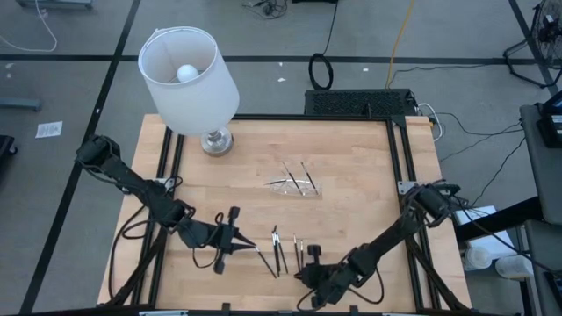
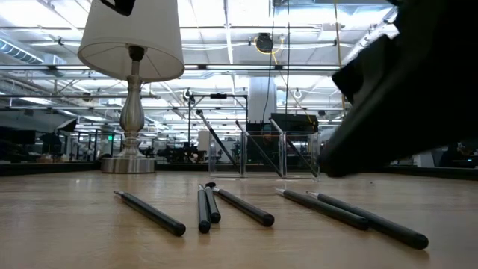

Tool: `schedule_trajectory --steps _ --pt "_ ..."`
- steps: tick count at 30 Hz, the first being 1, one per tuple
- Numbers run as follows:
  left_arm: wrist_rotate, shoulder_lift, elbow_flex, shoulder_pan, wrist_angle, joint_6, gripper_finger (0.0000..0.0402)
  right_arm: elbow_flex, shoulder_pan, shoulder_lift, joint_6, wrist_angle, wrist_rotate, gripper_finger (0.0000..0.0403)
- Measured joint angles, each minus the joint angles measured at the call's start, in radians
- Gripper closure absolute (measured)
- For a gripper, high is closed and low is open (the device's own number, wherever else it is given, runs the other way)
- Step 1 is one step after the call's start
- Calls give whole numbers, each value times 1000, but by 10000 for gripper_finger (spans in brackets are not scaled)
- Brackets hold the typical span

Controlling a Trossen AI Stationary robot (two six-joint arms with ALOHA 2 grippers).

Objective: Put items in baskets/containers
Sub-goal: Put the eyeshadow brush into the transparent organizer

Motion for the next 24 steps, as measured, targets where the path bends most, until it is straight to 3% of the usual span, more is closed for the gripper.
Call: schedule_trajectory --steps 14,24 --pt "0 0 0 29 -11 -7 376 0 -1 7 79 -19 -121 403" --pt "0 0 0 25 -9 -9 376 0 -2 7 134 -91 -123 403"
